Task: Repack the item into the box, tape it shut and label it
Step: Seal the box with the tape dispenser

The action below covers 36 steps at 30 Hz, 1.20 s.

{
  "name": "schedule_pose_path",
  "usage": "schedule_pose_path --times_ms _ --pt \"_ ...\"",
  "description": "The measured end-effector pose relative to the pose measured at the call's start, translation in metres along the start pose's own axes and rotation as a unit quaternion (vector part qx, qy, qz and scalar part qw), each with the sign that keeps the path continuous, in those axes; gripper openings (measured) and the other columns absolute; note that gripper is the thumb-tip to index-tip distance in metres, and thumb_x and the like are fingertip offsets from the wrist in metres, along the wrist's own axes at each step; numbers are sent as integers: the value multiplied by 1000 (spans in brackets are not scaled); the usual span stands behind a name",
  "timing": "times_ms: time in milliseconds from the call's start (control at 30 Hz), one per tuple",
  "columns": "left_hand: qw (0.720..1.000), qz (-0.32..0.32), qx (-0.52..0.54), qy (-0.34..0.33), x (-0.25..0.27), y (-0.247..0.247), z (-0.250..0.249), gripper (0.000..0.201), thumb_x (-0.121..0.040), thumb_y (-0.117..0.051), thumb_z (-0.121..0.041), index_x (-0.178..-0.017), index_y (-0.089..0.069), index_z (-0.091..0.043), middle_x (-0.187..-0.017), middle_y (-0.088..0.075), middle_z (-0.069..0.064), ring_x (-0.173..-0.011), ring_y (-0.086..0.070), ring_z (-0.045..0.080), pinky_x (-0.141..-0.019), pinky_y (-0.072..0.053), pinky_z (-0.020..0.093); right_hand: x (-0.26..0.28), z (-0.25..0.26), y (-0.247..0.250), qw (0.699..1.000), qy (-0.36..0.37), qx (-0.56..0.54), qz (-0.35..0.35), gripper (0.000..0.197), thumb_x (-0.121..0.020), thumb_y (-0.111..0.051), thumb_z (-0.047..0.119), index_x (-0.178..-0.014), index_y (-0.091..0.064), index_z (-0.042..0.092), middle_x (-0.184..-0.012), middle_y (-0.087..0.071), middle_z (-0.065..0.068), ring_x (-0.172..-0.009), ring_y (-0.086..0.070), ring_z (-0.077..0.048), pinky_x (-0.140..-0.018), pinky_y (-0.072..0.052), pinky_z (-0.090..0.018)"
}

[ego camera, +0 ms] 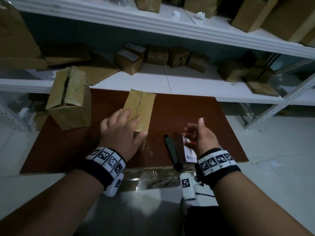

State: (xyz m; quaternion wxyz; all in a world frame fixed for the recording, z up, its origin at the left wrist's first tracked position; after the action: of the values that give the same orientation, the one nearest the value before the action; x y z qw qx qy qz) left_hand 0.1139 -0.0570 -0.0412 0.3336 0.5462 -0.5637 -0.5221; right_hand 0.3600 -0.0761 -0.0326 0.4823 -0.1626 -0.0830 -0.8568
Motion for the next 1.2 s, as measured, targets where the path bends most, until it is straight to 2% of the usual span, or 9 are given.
schedule_pose_path --times_ms 67,233,367,500,600,733,867,1033,1200 --pt "999 22 -44 2 -2 1 -10 64 -87 -39 -72 -142 -46 -39 -153 -40 -3 -140 -30 22 -106 -27 50 0 6 15 999 13 -30 -21 46 -100 -48 48 -92 -66 7 -91 -67 -17 -74 -61 -26 -63 -52 -37" --pt "990 57 -127 0 -11 19 -25 64 -82 -39 -72 -132 -55 -35 -143 -50 -2 -127 -42 24 -98 -29 46 1 -7 51 997 8 14 -82 47 -98 -51 50 -91 -72 9 -82 -74 -10 -74 -71 -26 -83 -59 -45" --pt "983 115 -140 -5 -13 32 -34 61 -77 -51 -63 -127 -51 -29 -132 -53 -2 -118 -47 23 -97 -39 47 -8 -4 65 995 1 42 -91 36 -100 -54 38 -91 -64 5 -82 -68 -10 -50 -67 -5 -47 -53 -17" --pt "975 167 -147 1 -20 41 -34 76 -75 -70 -52 -140 -36 -32 -135 -49 -1 -120 -48 24 -99 -45 46 -26 -10 73 979 -36 166 -113 25 -90 -64 42 -90 -64 17 -89 -70 -7 -78 -67 -25 -80 -58 -43" --pt "964 198 -177 -5 -26 47 -25 84 -76 -74 -36 -146 -29 -40 -141 -42 -1 -124 -44 25 -102 -43 45 -36 -15 74 963 -35 243 -111 25 -84 -70 38 -96 -60 19 -94 -70 -6 -81 -66 -26 -80 -57 -42" --pt "965 164 -202 35 -28 53 -13 68 -84 -65 -24 -142 -39 -49 -145 -42 -4 -133 -37 26 -105 -34 49 -41 -20 71 930 -24 355 -97 41 -77 -74 50 -98 -53 22 -87 -62 -3 -79 -63 -27 -74 -56 -37" --pt "979 97 -159 84 -17 48 -30 69 -87 -60 -39 -147 -27 -46 -145 -40 5 -132 -36 30 -104 -37 52 -43 -20 72 912 -1 399 -93 54 -79 -73 56 -108 -51 16 -90 -61 -7 -72 -56 -26 -60 -42 -30" --pt "968 185 -152 72 -12 26 -52 82 -85 -47 -72 -152 -5 -50 -163 -17 5 -147 -19 36 -111 -26 61 -44 -22 71 888 -9 452 -79 60 -82 -72 50 -119 -44 11 -106 -63 -16 -85 -58 -32 -69 -50 -37" --pt "981 157 -87 67 -15 24 -39 71 -76 -39 -85 -130 -47 -39 -148 -39 5 -136 -36 31 -107 -38 56 -45 -26 71 860 -23 509 -18 64 -84 -74 14 -132 -34 6 -84 -57 -10 -92 -64 -36 -71 -51 -42"
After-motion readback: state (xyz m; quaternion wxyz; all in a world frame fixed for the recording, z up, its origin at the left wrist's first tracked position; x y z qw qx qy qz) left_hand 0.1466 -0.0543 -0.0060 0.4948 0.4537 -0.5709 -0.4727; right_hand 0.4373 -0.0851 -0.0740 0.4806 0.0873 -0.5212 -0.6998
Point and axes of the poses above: each hand's wrist, its own x-axis away from the middle knuckle, its own y-axis out of the back of the hand, z = x × y, the point moved 1 cm from there along -x, towards the middle knuckle
